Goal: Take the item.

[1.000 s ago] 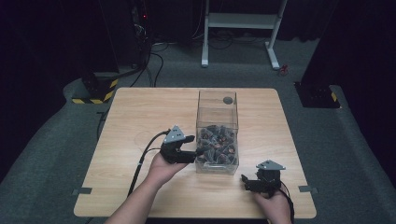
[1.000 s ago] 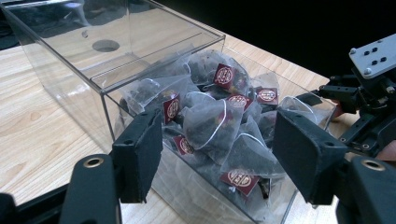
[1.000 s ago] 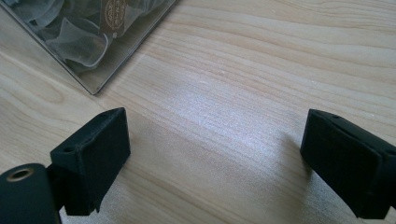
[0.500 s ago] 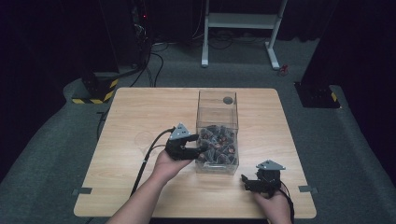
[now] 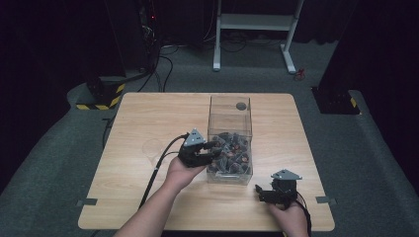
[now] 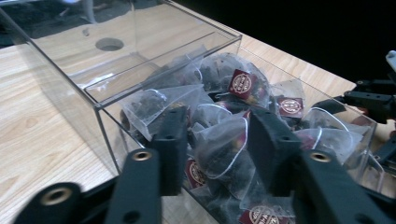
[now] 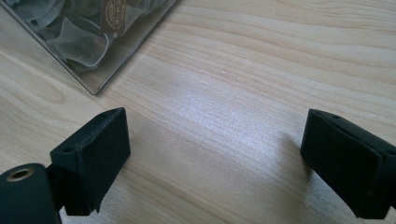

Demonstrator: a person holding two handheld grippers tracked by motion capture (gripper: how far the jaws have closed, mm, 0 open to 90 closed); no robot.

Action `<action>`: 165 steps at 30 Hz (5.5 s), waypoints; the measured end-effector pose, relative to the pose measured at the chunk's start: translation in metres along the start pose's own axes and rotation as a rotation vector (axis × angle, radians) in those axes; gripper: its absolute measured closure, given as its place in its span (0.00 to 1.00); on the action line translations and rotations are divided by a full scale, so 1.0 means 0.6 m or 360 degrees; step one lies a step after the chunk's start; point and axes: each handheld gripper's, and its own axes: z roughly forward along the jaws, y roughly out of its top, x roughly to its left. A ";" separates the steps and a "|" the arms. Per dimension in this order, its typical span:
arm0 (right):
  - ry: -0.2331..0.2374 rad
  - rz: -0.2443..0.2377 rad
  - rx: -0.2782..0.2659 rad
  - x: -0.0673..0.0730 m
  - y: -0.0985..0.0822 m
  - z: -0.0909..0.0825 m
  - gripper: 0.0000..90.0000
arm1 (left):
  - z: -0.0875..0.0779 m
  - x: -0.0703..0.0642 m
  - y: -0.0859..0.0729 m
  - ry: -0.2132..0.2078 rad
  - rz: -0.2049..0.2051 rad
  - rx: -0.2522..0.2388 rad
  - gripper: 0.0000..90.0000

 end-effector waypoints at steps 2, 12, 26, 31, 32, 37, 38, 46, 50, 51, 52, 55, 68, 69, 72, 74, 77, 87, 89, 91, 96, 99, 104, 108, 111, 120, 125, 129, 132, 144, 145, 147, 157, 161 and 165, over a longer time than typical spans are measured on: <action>0.0000 -0.0001 0.0000 0.000 0.000 0.000 0.09 | 0.000 -0.001 0.000 0.0020 0.0010 0.0001 0.73; 0.0002 -0.0002 0.0000 0.000 0.000 0.000 0.09 | -0.003 -0.007 -0.003 0.0039 0.0065 0.0012 0.97; 0.0003 -0.0004 0.0000 0.000 0.000 0.000 0.09 | -0.017 -0.013 -0.003 -0.0003 0.0076 -0.0059 1.00; 0.0003 -0.0004 0.0000 0.000 0.000 0.000 0.09 | -0.022 -0.012 -0.003 0.0001 0.0068 -0.0076 1.00; 0.0004 -0.0004 0.0000 0.000 0.000 0.000 0.09 | -0.023 -0.011 -0.003 -0.0003 0.0061 -0.0080 1.00; 0.0004 -0.0004 0.0000 0.000 0.000 0.000 0.09 | -0.027 -0.012 -0.002 0.0002 0.0056 -0.0103 1.00; 0.0004 -0.0004 0.0000 0.000 0.000 0.000 0.09 | -0.029 -0.012 -0.001 -0.0002 0.0062 -0.0113 1.00; 0.0003 -0.0004 0.0000 0.000 0.000 0.000 0.09 | -0.038 -0.013 0.001 -0.0002 0.0048 -0.0149 1.00; 0.0004 -0.0003 0.0000 0.000 0.000 0.000 0.09 | -0.043 -0.014 0.002 -0.0008 0.0045 -0.0165 1.00; 0.0004 -0.0003 0.0000 0.000 0.000 0.000 0.09 | -0.044 -0.014 0.003 -0.0008 0.0047 -0.0169 1.00; 0.0004 -0.0004 0.0000 0.000 0.000 0.000 0.09 | -0.045 -0.014 0.003 -0.0006 0.0047 -0.0175 1.00; 0.0004 -0.0002 0.0001 0.000 0.000 0.000 0.09 | -0.049 -0.014 0.004 -0.0009 0.0036 -0.0193 1.00; 0.0004 -0.0001 0.0001 0.000 0.000 0.000 0.09 | -0.070 -0.009 0.006 -0.0002 0.0018 -0.0250 1.00; 0.0004 0.0000 0.0001 0.000 0.000 0.000 0.09 | -0.072 -0.008 0.006 0.0001 0.0024 -0.0254 1.00; 0.0004 -0.0004 0.0000 0.000 0.000 0.000 0.09 | -0.078 -0.007 0.007 0.0005 0.0025 -0.0263 1.00; 0.0004 -0.0001 0.0001 0.000 0.000 0.000 0.09 | -0.081 -0.006 0.007 0.0010 0.0023 -0.0268 1.00; 0.0004 -0.0001 0.0001 0.000 0.000 0.000 0.09 | -0.087 -0.003 0.007 0.0017 0.0023 -0.0276 1.00; 0.0004 0.0000 0.0001 0.001 0.000 0.000 0.09 | -0.102 0.005 0.003 0.0050 0.0018 -0.0286 1.00; 0.0004 -0.0001 0.0001 0.000 0.000 0.000 0.09 | -0.105 0.007 0.002 0.0055 0.0017 -0.0289 1.00; 0.0004 -0.0004 0.0000 0.000 0.000 0.000 0.09 | -0.109 0.009 0.001 0.0058 0.0009 -0.0297 1.00; 0.0003 -0.0004 0.0000 0.000 0.000 0.000 0.09 | -0.120 0.015 0.000 0.0077 0.0005 -0.0306 1.00; 0.0004 -0.0001 0.0001 0.000 0.000 0.000 0.09 | -0.126 0.019 -0.001 0.0092 0.0003 -0.0309 1.00; 0.0004 -0.0003 0.0000 0.000 0.000 0.000 0.09 | -0.139 0.028 -0.006 0.0122 -0.0004 -0.0315 1.00; 0.0004 -0.0004 -0.0001 0.000 0.000 0.000 0.09 | -0.149 0.037 -0.011 0.0147 -0.0010 -0.0314 1.00; 0.0004 -0.0004 0.0000 0.000 0.000 0.000 0.09 | -0.158 0.043 -0.016 0.0165 -0.0019 -0.0316 1.00; 0.0004 0.0001 0.0002 0.001 0.000 0.000 0.09 | -0.184 0.062 -0.028 0.0221 -0.0043 -0.0330 1.00; 0.0004 0.0001 0.0001 0.001 0.000 0.000 0.09 | -0.194 0.069 -0.032 0.0244 -0.0049 -0.0338 1.00; 0.0004 0.0006 0.0003 0.001 0.000 0.000 0.09 | -0.203 0.076 -0.036 0.0266 -0.0059 -0.0343 1.00; 0.0004 -0.0002 0.0001 0.000 0.000 0.000 0.09 | -0.209 0.080 -0.038 0.0276 -0.0066 -0.0348 1.00; 0.0004 0.0002 0.0001 0.001 0.000 0.000 0.09 | -0.230 0.095 -0.048 0.0327 -0.0087 -0.0355 1.00; 0.0004 0.0005 0.0003 0.001 0.000 0.000 0.09 | -0.232 0.096 -0.050 0.0331 -0.0088 -0.0353 1.00; 0.0003 -0.0002 0.0000 0.000 0.000 0.000 0.09 | -0.234 0.098 -0.052 0.0337 -0.0096 -0.0354 1.00; 0.0003 -0.0001 0.0001 0.001 0.000 0.000 0.09 | -0.251 0.113 -0.065 0.0388 -0.0116 -0.0347 1.00; 0.0004 0.0000 0.0001 0.001 0.000 0.000 0.09 | -0.257 0.119 -0.072 0.0404 -0.0132 -0.0344 1.00; 0.0004 0.0002 0.0002 0.001 0.000 0.000 0.09 | -0.261 0.124 -0.078 0.0417 -0.0142 -0.0335 1.00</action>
